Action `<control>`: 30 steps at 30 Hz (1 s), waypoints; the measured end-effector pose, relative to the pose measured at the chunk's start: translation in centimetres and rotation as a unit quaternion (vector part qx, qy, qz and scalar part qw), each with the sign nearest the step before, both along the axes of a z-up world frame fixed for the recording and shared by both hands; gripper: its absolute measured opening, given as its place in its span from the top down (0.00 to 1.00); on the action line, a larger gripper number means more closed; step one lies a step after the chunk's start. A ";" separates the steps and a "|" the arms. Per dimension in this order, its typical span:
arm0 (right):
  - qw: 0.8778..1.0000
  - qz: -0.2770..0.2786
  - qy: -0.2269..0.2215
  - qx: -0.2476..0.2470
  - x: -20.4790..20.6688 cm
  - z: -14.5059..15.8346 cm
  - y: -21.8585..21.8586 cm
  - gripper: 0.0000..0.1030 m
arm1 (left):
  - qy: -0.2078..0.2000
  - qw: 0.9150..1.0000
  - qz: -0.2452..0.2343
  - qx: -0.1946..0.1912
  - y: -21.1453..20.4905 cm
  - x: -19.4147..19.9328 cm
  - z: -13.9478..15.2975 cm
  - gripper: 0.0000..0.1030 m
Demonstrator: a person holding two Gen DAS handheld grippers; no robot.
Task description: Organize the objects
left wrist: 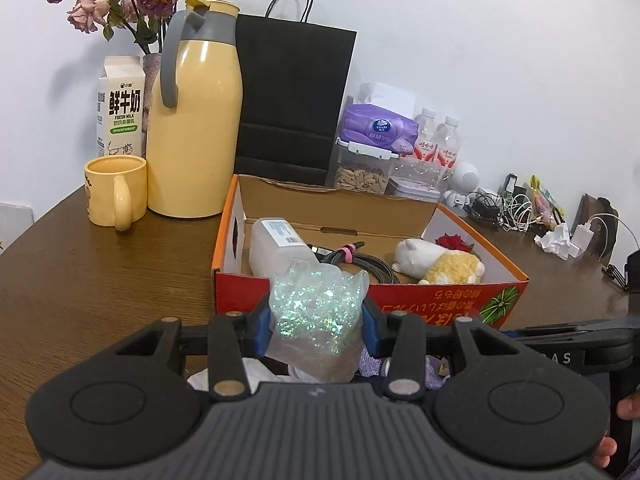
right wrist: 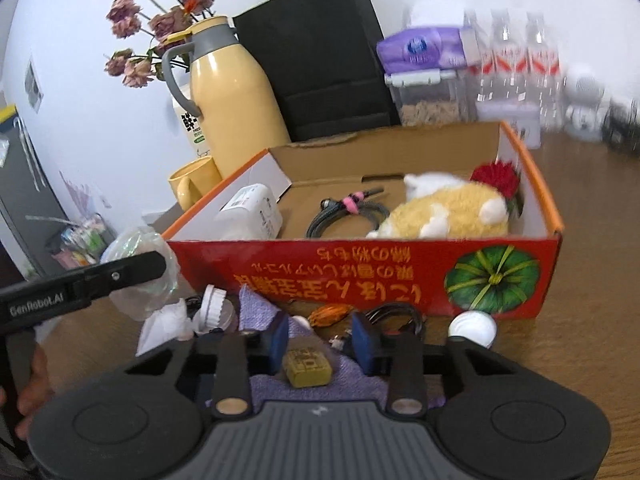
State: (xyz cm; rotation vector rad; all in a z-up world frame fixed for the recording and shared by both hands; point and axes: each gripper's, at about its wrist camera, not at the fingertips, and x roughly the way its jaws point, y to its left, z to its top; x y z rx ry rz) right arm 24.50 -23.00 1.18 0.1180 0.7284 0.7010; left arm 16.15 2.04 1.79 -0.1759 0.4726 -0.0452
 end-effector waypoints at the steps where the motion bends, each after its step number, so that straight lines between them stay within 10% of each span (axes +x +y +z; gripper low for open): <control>1: 1.000 0.001 0.008 0.008 0.2 -0.2 -0.1 0.73 | 0.001 1.000 0.000 0.000 0.0 0.0 0.0 0.57; 8: 0.999 0.008 0.021 0.032 0.2 -0.2 -0.4 0.96 | 0.000 1.000 -0.001 -0.001 -0.1 -0.2 0.0 0.57; 30: 0.994 -0.039 -0.049 0.095 -1.5 3.2 -2.9 0.98 | -0.023 1.000 -0.004 -0.004 -0.6 -0.9 1.6 0.57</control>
